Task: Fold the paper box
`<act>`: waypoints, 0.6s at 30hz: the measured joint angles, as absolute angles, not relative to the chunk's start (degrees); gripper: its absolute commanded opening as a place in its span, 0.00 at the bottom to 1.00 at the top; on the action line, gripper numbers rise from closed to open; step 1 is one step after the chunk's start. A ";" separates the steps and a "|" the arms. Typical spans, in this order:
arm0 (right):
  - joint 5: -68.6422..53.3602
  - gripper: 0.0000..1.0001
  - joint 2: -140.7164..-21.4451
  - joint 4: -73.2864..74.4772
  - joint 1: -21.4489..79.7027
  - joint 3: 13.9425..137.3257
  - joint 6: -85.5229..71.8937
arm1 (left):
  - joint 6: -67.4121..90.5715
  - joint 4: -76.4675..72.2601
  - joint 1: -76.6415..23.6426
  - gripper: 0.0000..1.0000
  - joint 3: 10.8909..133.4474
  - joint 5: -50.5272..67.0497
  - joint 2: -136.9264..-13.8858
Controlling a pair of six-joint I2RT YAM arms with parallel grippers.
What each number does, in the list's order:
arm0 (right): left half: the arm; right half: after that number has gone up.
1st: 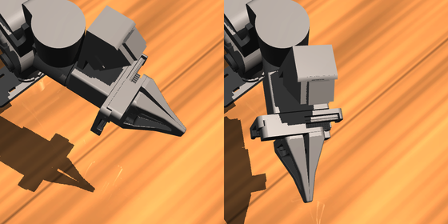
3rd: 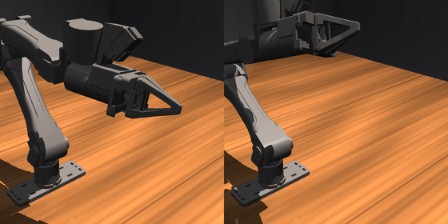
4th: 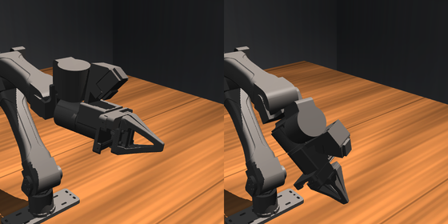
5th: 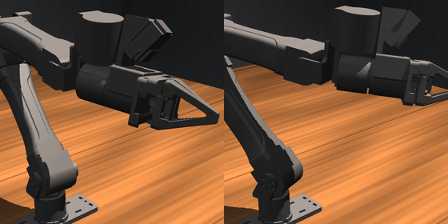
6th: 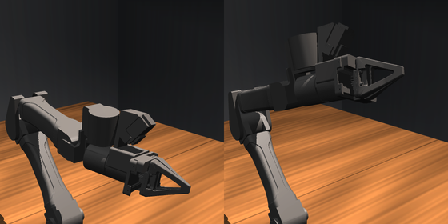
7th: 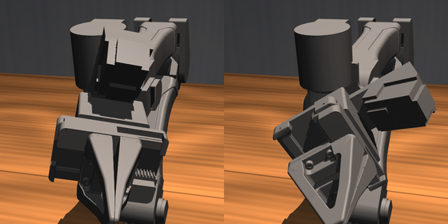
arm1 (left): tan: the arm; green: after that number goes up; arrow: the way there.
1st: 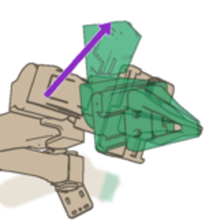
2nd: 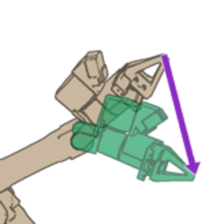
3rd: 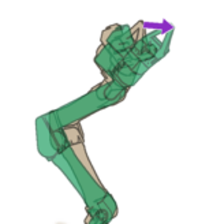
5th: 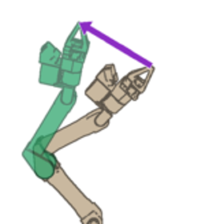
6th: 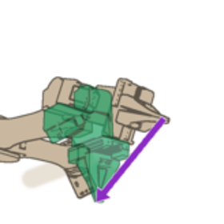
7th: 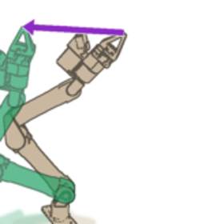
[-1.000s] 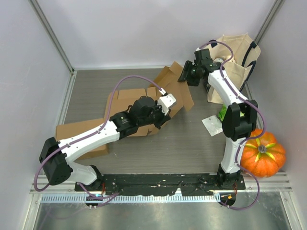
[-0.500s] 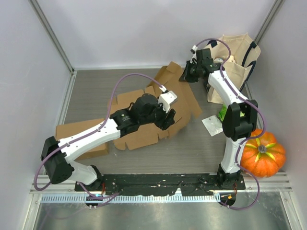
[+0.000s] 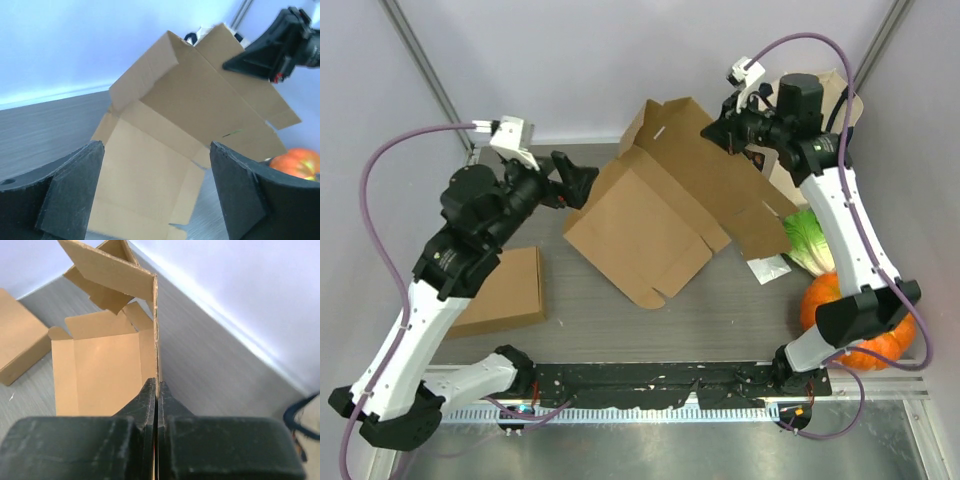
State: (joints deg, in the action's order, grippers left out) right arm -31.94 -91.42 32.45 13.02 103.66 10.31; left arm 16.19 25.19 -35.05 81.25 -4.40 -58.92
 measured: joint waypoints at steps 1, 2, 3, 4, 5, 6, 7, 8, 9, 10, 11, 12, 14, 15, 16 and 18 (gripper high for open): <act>-34.17 0.01 -89.73 32.01 13.02 103.72 11.88 | 16.73 25.10 -33.71 1.00 81.60 -3.25 -58.54; -36.42 0.01 -88.58 31.55 13.02 103.90 12.82 | 17.41 25.23 -32.32 1.00 82.46 -1.63 -58.70; -38.61 0.01 -87.85 31.18 13.02 104.18 13.45 | 17.56 25.32 -31.53 1.00 83.72 -0.05 -59.53; -40.49 0.01 -87.66 30.89 13.08 104.51 13.58 | 17.52 25.30 -31.22 1.00 85.08 1.50 -60.86; -43.13 0.01 -87.68 30.33 13.06 104.77 13.56 | 17.26 25.21 -31.03 1.00 86.17 2.94 -62.26; -45.23 0.01 -87.94 29.87 13.08 104.81 13.13 | 16.58 25.08 -30.98 1.00 86.85 4.23 -63.09; -47.00 0.01 -88.31 29.61 13.08 104.81 12.62 | 15.75 24.95 -30.98 1.00 86.98 5.10 -64.14; -48.86 0.01 -88.92 29.45 13.06 104.81 11.79 | 14.26 25.21 -30.98 1.00 86.91 6.22 -65.25; -50.46 0.01 -89.58 29.39 13.06 104.84 10.92 | 12.64 25.56 -30.98 1.00 86.85 7.29 -66.30; -51.55 0.01 -90.15 29.36 13.06 104.88 10.13 | 11.29 25.67 -30.98 1.00 86.85 8.03 -66.85; -53.25 0.01 -90.94 29.36 13.06 104.90 9.04 | 9.50 25.87 -30.98 1.00 86.89 9.45 -67.37; -54.48 0.01 -91.57 29.36 13.06 104.90 8.23 | 8.27 26.06 -30.98 1.00 87.07 10.48 -67.57; -56.16 0.01 -92.42 29.36 13.06 105.01 6.96 | 5.58 26.92 -30.98 0.96 89.32 13.15 -68.55; -56.84 0.01 -92.68 29.36 13.06 105.08 6.50 | 4.91 27.03 -30.98 0.88 90.89 14.00 -69.28; -57.39 0.01 -92.88 29.34 13.06 105.12 6.04 | 3.95 27.00 -30.98 0.72 93.78 15.05 -70.61; -58.28 0.01 -92.90 28.97 13.08 105.12 5.41 | 3.64 26.11 -30.98 0.67 97.71 15.84 -72.64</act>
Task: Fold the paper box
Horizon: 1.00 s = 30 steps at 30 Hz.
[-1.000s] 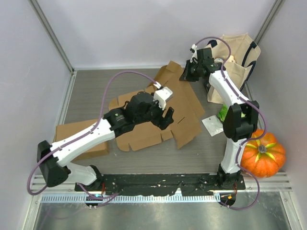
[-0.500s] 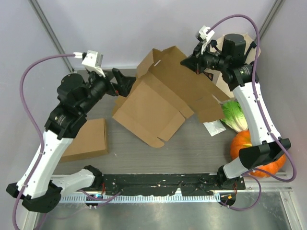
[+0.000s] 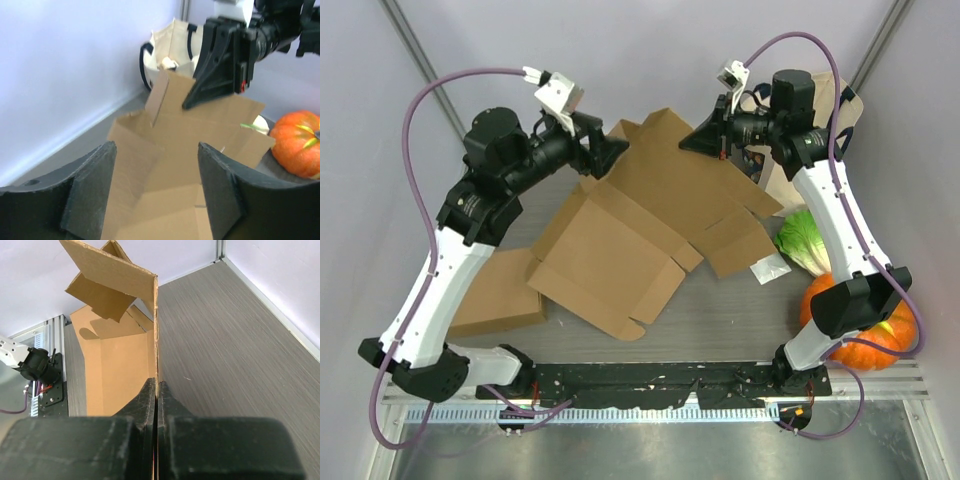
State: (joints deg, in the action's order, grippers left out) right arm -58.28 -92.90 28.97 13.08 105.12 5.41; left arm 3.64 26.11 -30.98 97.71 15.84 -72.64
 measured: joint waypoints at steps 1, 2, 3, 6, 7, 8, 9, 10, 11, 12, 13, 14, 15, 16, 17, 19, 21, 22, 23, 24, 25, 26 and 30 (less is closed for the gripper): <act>-58.65 0.01 -92.88 28.53 13.06 105.12 5.13 | 3.60 25.58 -30.98 0.69 99.33 16.16 -73.58; -59.00 0.01 -92.88 27.97 13.08 105.12 4.75 | 4.23 25.04 -30.98 0.75 100.99 16.60 -74.67; -59.66 0.01 -92.88 27.11 13.08 105.10 4.16 | 6.13 23.62 -30.98 0.87 104.29 18.06 -77.73; -60.64 0.01 -92.88 26.70 13.08 105.01 4.12 | 7.07 24.86 -30.94 0.67 107.00 19.70 -80.27; -61.12 0.01 -92.88 26.46 13.13 104.88 4.14 | 7.46 25.71 -30.76 0.59 109.75 20.29 -82.32; -61.60 0.01 -92.82 26.17 13.13 104.62 4.23 | 7.77 26.72 -30.13 0.56 113.40 21.65 -84.88; -62.02 0.01 -92.73 25.91 13.15 104.18 4.40 | 8.43 26.96 -29.71 0.57 115.39 22.52 -86.54; -62.50 0.01 -92.60 25.74 13.15 103.66 4.60 | 9.13 27.33 -28.82 0.57 117.67 24.16 -88.27; -63.13 0.01 -92.53 25.69 13.15 103.22 4.82 | 10.20 27.51 -27.46 0.58 119.57 26.63 -89.89; -63.59 0.01 -92.51 25.67 13.17 102.96 4.91 | 10.83 27.83 -26.35 0.57 121.01 28.95 -91.09; -64.25 0.01 -92.51 25.32 13.17 102.59 5.06 | 11.77 28.23 -25.06 0.55 122.80 31.42 -92.66; -64.82 0.00 -92.51 25.19 13.17 102.41 5.26 | 12.60 28.60 -23.99 0.47 124.68 33.89 -94.21; -65.36 0.01 -92.51 24.86 13.17 102.28 5.30 | 13.34 28.82 -22.94 0.45 126.15 36.18 -95.66; -65.93 0.01 -92.49 24.47 13.17 102.17 5.32 | 14.17 28.84 -22.13 0.43 126.78 38.13 -96.66; -66.35 0.01 -92.44 23.97 13.17 102.06 5.21 | 15.11 28.82 -21.47 0.43 126.89 40.18 -97.43; -67.37 0.01 -91.72 21.26 13.17 100.60 4.14 | 16.67 28.91 -20.82 0.50 126.89 44.27 -98.94; -68.38 0.01 -90.89 18.06 13.17 98.89 2.37 | 17.69 28.99 -20.60 0.55 126.89 47.46 -100.20; -68.99 0.01 -90.37 15.90 13.19 97.84 0.97 | 18.11 29.04 -20.60 0.57 126.89 49.41 -100.86; -69.45 0.01 -90.15 14.33 13.26 97.30 -0.25 | 18.59 28.99 -20.60 0.58 126.80 50.96 -101.38; -69.93 0.01 -89.95 12.40 13.28 96.68 -1.50 | 19.09 28.99 -20.62 0.58 126.58 52.18 -101.71; -70.37 0.01 -89.82 10.90 13.32 96.33 -2.57 | 19.35 29.02 -20.69 0.59 126.34 53.04 -101.89; -70.72 0.01 -89.80 9.63 13.39 96.14 -3.55 | 19.57 28.99 -20.84 0.59 126.06 54.06 -101.95; -71.31 0.01 -89.80 6.66 13.58 95.81 -5.93 | 19.62 28.77 -21.41 0.58 125.23 57.01 -101.95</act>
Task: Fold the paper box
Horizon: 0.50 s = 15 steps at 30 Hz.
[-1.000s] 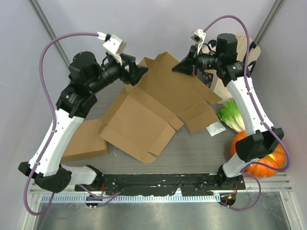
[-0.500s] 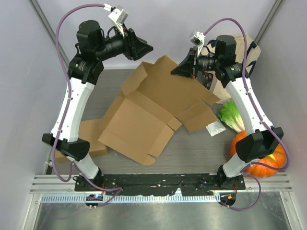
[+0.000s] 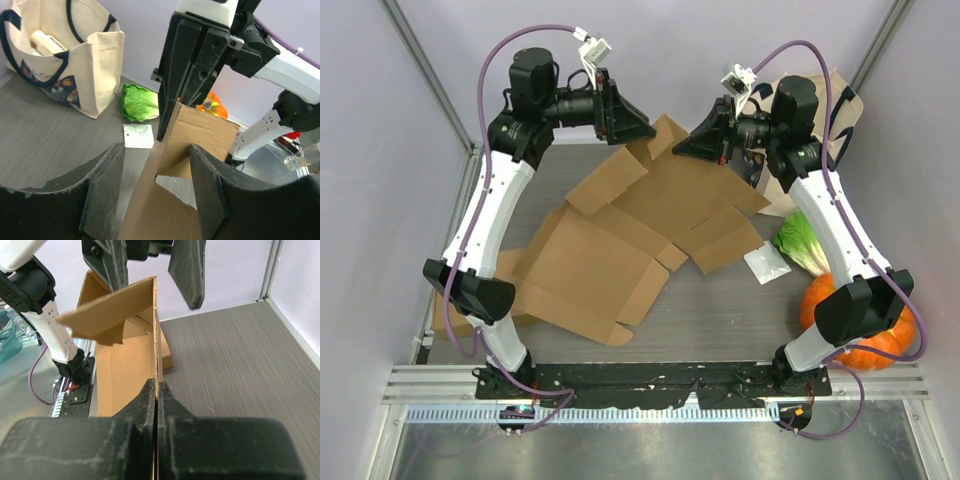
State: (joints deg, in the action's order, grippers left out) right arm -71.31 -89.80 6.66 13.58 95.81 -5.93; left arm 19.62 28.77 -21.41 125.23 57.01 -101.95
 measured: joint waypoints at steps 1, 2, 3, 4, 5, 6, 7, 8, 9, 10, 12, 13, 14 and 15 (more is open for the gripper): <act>-71.31 0.01 -89.80 6.11 13.78 95.77 -6.39 | 19.59 28.49 -21.71 0.58 124.86 57.60 -101.95; -71.29 0.01 -89.80 5.80 13.85 95.77 -6.61 | 19.59 28.40 -21.91 0.58 124.57 57.98 -101.95; -71.29 0.01 -89.80 5.54 14.02 95.77 -6.85 | 19.55 28.21 -22.26 0.56 124.09 58.43 -101.95; -71.26 0.01 -89.80 5.34 14.17 95.77 -7.07 | 19.51 28.14 -22.52 0.48 123.81 58.59 -101.95; -71.20 0.01 -89.80 5.17 14.37 95.77 -7.31 | 19.42 28.14 -22.85 0.42 123.50 58.63 -101.95; -71.00 0.01 -89.80 5.04 14.66 95.77 -7.49 | 19.16 28.16 -23.22 0.34 123.35 58.65 -101.95; -70.94 0.01 -89.80 4.93 14.81 95.77 -7.60 | 19.14 28.18 -23.44 0.19 123.31 58.52 -101.95; -70.72 0.01 -89.80 4.82 14.98 95.77 -7.70 | 18.74 28.14 -23.73 0.12 123.26 58.02 -101.95; -70.61 0.01 -89.80 4.78 15.14 95.77 -7.77 | 18.41 28.12 -23.99 0.06 123.26 57.17 -101.86; -70.57 0.01 -89.80 4.80 15.16 95.77 -7.79 | 17.76 28.08 -24.05 0.00 123.20 56.42 -101.82; -70.26 0.01 -89.80 4.80 15.16 95.74 -8.03 | 16.95 28.08 -24.27 0.00 123.17 55.92 -101.71; -70.19 0.01 -89.80 4.78 15.14 95.61 -8.08 | 16.38 28.14 -24.32 0.00 123.17 55.81 -101.65; -70.17 0.01 -89.80 4.78 15.05 95.55 -8.03 | 16.03 28.23 -24.34 0.00 123.20 55.57 -101.65; -70.15 0.01 -89.80 4.73 15.00 95.50 -7.99 | 15.77 28.27 -24.38 0.00 123.20 55.35 -101.62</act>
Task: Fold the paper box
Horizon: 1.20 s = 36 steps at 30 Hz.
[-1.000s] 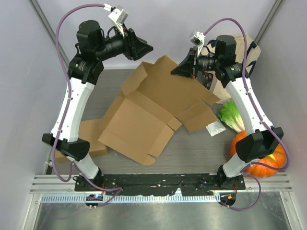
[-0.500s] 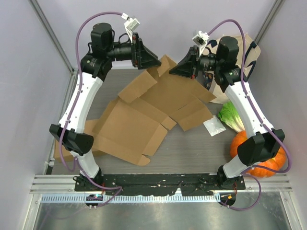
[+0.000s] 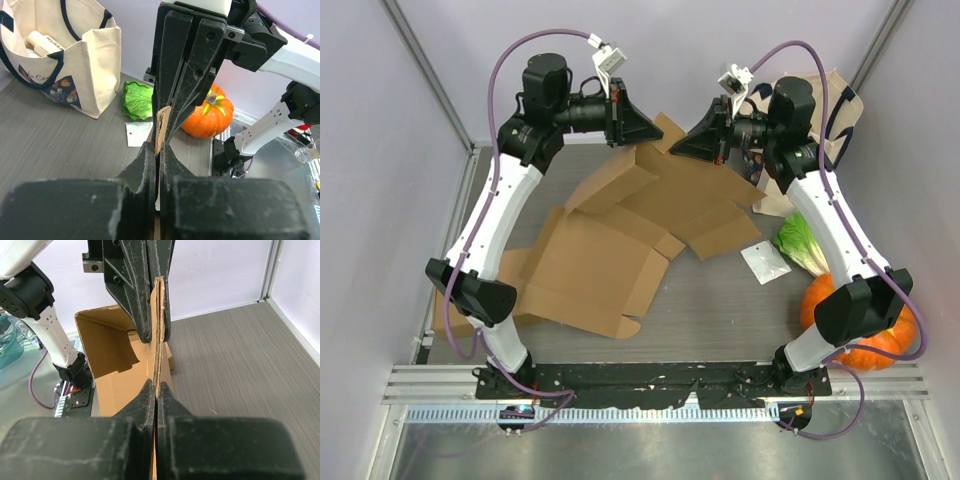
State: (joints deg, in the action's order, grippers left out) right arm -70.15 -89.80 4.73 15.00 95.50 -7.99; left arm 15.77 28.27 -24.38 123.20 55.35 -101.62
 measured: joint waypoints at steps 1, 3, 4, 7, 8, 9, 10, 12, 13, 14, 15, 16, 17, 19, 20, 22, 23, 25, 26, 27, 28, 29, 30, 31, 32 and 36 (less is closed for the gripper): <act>-70.02 0.01 -89.80 4.73 14.96 95.44 -7.97 | 15.59 28.40 -24.43 0.03 123.20 55.09 -101.62; -69.87 0.01 -89.80 4.73 14.94 95.24 -7.99 | 15.57 28.91 -24.43 0.39 123.20 54.43 -101.62; -69.76 0.01 -89.80 4.75 14.94 95.18 -7.99 | 15.79 29.08 -24.40 0.47 123.17 53.95 -101.54; -69.71 0.00 -89.82 4.75 15.00 95.07 -7.92 | 18.72 27.18 -22.94 0.62 118.63 50.11 -98.74; -69.73 0.01 -89.80 4.71 15.00 95.02 -7.92 | 20.21 25.65 -21.80 0.64 114.96 48.97 -96.33; -69.87 0.01 -89.82 4.86 15.09 94.76 -7.92 | 22.37 23.59 -19.53 0.65 108.97 47.44 -92.60; -70.06 0.01 -89.84 5.15 15.31 94.50 -7.92 | 24.12 21.58 -17.15 0.65 103.63 46.11 -88.86; -70.37 0.01 -89.91 5.21 15.66 94.15 -7.92 | 26.87 19.03 -11.73 0.62 94.67 43.27 -81.69; -70.57 0.01 -89.93 4.78 15.51 94.15 -7.90 | 28.05 17.56 -8.38 0.61 90.02 42.17 -77.84; -70.81 0.01 -89.93 4.60 15.35 94.15 -7.92 | 29.34 16.75 -4.73 0.59 85.69 41.25 -74.00; -71.22 0.01 -89.93 4.27 15.25 94.15 -7.97 | 29.93 15.84 -2.68 0.57 83.35 40.84 -71.81; -71.46 0.01 -89.93 4.01 15.20 94.17 -8.08 | 30.26 15.00 -1.10 0.57 80.88 40.66 -69.63; -71.81 0.01 -89.95 3.88 15.14 94.17 -8.19 | 30.74 14.52 -0.30 0.58 79.02 40.71 -68.03; -72.66 0.01 -90.00 3.51 14.94 94.17 -8.84 | 30.96 12.64 0.67 0.58 75.68 41.45 -66.37; -73.10 0.01 -90.02 2.90 14.92 94.17 -9.23 | 30.94 12.05 0.89 0.55 74.43 42.22 -66.24; -73.73 0.01 -90.04 1.58 14.92 94.17 -10.37 | 30.96 10.81 1.61 0.52 72.58 45.15 -67.46; -73.95 0.01 -90.06 0.84 14.90 94.17 -10.96 | 30.83 10.81 1.80 0.48 72.51 46.78 -68.60; -74.76 0.01 -90.24 -1.63 14.79 94.17 -12.82 | 30.48 10.55 2.07 0.46 72.40 49.82 -71.44; -75.13 0.01 -90.45 -3.36 14.74 94.17 -14.20 | 30.04 10.52 2.13 0.46 71.81 50.61 -72.27; -75.55 0.01 -90.80 -5.23 14.59 94.17 -15.81 | 29.78 10.33 2.17 0.47 70.57 51.09 -72.47; -76.03 0.01 -91.24 -7.73 14.50 94.15 -18.09 | 29.67 9.96 2.17 0.47 68.79 51.53 -71.99; -76.38 0.01 -91.72 -10.59 14.44 94.11 -20.53 | 30.04 9.45 2.17 0.47 66.63 51.79 -71.20; -76.55 0.01 -92.16 -13.04 14.39 94.04 -22.65 | 30.63 8.84 2.17 0.48 64.79 52.01 -70.32; -76.88 0.01 -92.77 -16.73 14.37 93.80 -25.36 | 31.64 8.01 2.24 0.49 62.28 52.23 -68.99; -77.25 0.01 -93.41 -20.53 14.35 93.60 -28.60 | 32.86 6.94 2.28 0.50 60.27 52.62 -67.81; -78.72 0.01 -95.83 -33.69 14.06 92.60 -39.97 | 37.17 1.50 2.28 0.52 55.35 54.41 -64.64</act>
